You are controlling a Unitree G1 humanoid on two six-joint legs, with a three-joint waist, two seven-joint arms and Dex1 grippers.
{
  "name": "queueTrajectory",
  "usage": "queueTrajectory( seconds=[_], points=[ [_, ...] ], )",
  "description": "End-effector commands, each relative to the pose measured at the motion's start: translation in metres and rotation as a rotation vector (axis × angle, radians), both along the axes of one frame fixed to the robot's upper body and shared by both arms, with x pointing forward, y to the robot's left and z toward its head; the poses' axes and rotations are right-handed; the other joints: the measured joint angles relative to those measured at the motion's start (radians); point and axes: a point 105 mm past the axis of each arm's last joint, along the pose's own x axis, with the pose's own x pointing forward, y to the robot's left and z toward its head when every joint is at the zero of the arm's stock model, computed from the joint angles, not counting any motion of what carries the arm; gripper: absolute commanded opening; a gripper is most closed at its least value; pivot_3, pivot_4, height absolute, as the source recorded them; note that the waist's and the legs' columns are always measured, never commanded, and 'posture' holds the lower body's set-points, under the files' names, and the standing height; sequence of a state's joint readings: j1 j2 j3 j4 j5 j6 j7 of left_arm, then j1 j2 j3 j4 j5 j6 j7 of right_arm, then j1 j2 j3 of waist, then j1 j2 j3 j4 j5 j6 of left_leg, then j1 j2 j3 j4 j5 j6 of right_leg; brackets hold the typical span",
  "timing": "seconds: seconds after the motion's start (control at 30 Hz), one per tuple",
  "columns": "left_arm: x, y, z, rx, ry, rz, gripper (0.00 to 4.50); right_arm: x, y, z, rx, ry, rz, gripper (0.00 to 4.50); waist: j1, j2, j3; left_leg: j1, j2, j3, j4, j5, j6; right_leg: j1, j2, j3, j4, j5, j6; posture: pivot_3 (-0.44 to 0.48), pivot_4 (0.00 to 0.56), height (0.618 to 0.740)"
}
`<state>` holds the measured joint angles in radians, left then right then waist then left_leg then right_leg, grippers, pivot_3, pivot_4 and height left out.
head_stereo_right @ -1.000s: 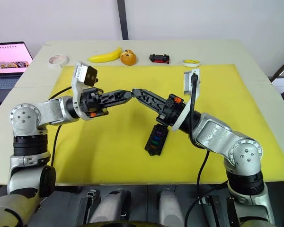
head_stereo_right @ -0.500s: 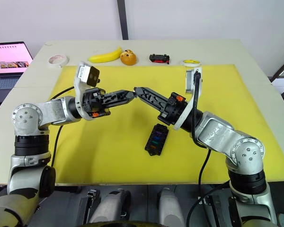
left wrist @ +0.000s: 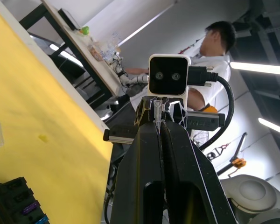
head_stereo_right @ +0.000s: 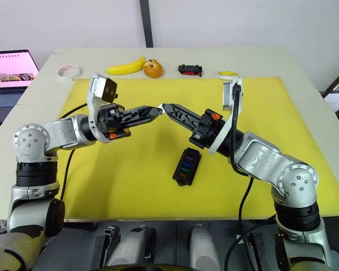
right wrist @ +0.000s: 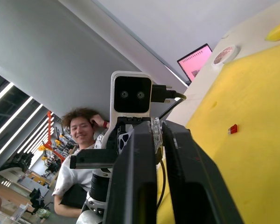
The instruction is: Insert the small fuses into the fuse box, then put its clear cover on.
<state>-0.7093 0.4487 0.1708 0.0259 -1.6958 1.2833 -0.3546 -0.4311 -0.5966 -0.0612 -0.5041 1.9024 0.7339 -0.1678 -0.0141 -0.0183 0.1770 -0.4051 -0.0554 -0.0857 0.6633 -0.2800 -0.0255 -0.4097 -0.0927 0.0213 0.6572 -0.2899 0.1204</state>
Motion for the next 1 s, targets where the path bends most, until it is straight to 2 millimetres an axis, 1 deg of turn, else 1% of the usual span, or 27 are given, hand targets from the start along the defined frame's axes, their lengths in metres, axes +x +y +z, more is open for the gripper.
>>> queueTrajectory(
  seconds=[0.03, 0.27, 0.6, 0.63, 1.0],
  points=[
    [-0.006, 0.000, 0.007, -0.018, -0.029, -0.019, 0.00, -0.005, -0.002, 0.011, 0.018, -0.039, 0.013, 0.38, 0.000, 0.000, 0.000, 0.000, 0.000, 0.000, 0.000, 0.000, 0.000, 0.000, 0.000, 0.000, 0.000, 0.000, 0.000, 0.000, 0.150, 0.740],
    [-0.006, -0.001, 0.006, -0.020, -0.026, -0.030, 0.00, -0.008, 0.000, 0.010, 0.004, -0.039, 0.032, 0.38, 0.000, 0.000, 0.000, 0.000, 0.000, 0.000, 0.000, 0.000, 0.000, 0.000, 0.000, 0.000, 0.000, 0.000, 0.000, 0.000, 0.150, 0.740],
    [-0.008, -0.003, 0.004, -0.013, -0.027, -0.041, 0.00, -0.005, -0.001, 0.008, -0.016, -0.047, 0.007, 0.38, 0.000, 0.000, 0.000, 0.000, 0.000, 0.000, 0.000, 0.000, 0.000, 0.000, 0.000, 0.000, 0.000, 0.000, 0.000, 0.000, 0.150, 0.740],
    [-0.007, -0.003, 0.004, -0.013, -0.024, -0.039, 0.00, -0.005, -0.001, 0.008, -0.015, -0.046, 0.010, 0.18, 0.000, 0.000, 0.000, 0.000, 0.000, 0.000, 0.000, 0.000, 0.000, 0.000, 0.000, 0.000, 0.000, 0.000, 0.000, 0.000, 0.150, 0.740],
    [-0.004, -0.003, 0.002, -0.015, -0.013, -0.027, 0.00, -0.016, 0.000, 0.011, 0.018, -0.040, 0.066, 0.18, 0.000, 0.000, 0.000, 0.000, 0.000, 0.000, 0.000, 0.000, 0.000, 0.000, 0.000, 0.000, 0.000, 0.000, 0.000, 0.000, 0.150, 0.740]
  ],
)
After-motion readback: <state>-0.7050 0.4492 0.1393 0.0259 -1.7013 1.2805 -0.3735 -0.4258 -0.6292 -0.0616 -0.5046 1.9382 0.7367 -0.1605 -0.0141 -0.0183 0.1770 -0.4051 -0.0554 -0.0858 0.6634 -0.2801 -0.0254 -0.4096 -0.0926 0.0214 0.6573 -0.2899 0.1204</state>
